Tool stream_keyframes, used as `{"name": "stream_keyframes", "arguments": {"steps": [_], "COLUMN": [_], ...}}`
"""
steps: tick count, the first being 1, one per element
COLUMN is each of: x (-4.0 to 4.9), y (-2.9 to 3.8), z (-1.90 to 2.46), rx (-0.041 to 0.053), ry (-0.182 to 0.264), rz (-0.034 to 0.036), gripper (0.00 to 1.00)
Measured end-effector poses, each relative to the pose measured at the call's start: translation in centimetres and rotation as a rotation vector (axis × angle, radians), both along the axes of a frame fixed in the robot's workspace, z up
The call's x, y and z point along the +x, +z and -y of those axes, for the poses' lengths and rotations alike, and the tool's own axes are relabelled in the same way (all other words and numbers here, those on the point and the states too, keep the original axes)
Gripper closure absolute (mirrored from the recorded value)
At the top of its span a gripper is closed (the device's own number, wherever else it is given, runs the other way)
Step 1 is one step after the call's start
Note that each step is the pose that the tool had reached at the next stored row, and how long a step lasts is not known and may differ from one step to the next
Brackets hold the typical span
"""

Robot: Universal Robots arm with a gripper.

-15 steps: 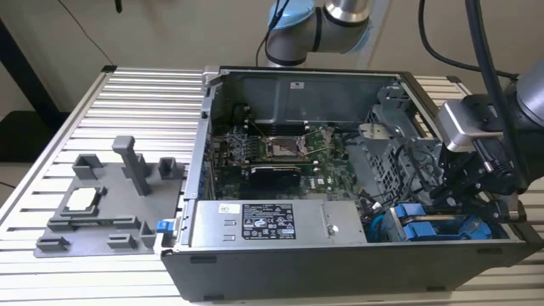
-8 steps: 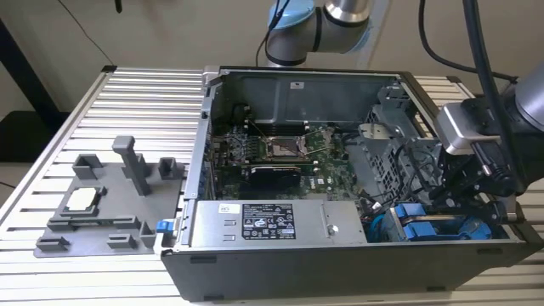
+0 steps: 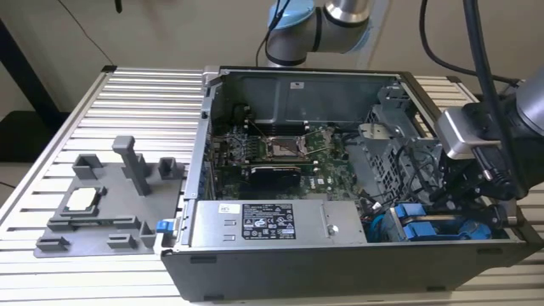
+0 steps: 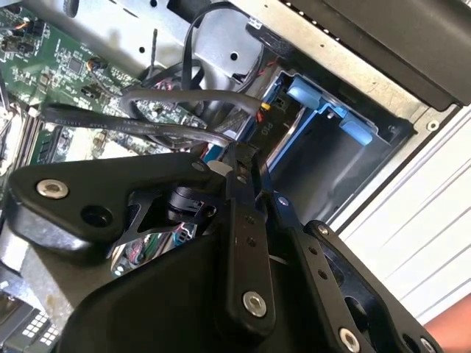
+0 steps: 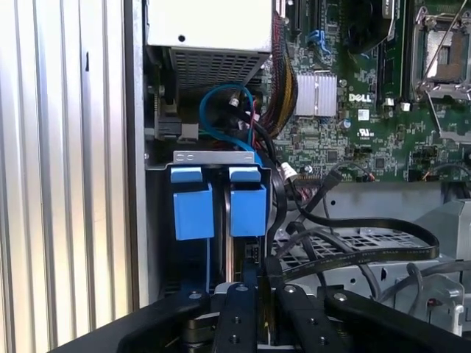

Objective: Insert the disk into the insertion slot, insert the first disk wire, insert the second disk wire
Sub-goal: 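Insert the second disk wire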

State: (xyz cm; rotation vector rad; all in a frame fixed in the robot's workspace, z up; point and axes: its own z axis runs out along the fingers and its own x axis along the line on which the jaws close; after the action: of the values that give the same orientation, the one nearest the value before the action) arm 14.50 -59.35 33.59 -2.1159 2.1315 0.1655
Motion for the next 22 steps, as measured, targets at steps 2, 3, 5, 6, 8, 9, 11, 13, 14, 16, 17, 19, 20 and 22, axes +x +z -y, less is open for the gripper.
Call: {"name": "stream_keyframes", "arguments": {"steps": [2, 3, 5, 6, 8, 9, 11, 13, 14, 16, 17, 19, 20, 22], "x": [0.0, 0.0, 0.01, 0.01, 0.0, 0.0, 0.0, 0.0, 0.0, 0.0, 0.0, 0.0, 0.0, 0.0], "y": [-0.12, -0.19, -0.29, -0.3, -0.28, -0.24, 0.04, 0.52, 0.91, 1.7, 2.12, 2.9, 3.29, 4.12], "z": [0.01, 0.01, 0.01, 0.01, 0.02, 0.02, 0.02, 0.02, 0.02, 0.02, 0.02, 0.02, 0.02, 0.02], "rx": [-0.0008, -0.0007, 0.0001, 0.0002, 0.0005, 0.0007, 0.0011, 0.0013, 0.0013, 0.0012, 0.0012, 0.0012, 0.0013, 0.0012], "ry": [0.0, 0.0, 0.0, 0.0, -0.001, -0.001, -0.001, -0.001, -0.001, -0.001, -0.001, -0.002, -0.002, -0.002], "rz": [-0.0001, 0.0001, 0.0001, 0.0, -0.0007, -0.002, -0.0041, -0.0058, -0.0062, -0.0068, -0.0071, -0.0079, -0.0082, -0.0087], "gripper": [0.84, 0.84, 0.76, 0.76, 0.69, 0.69, 0.69, 0.69, 0.69, 0.69, 0.69, 0.69, 0.69, 0.69]}}
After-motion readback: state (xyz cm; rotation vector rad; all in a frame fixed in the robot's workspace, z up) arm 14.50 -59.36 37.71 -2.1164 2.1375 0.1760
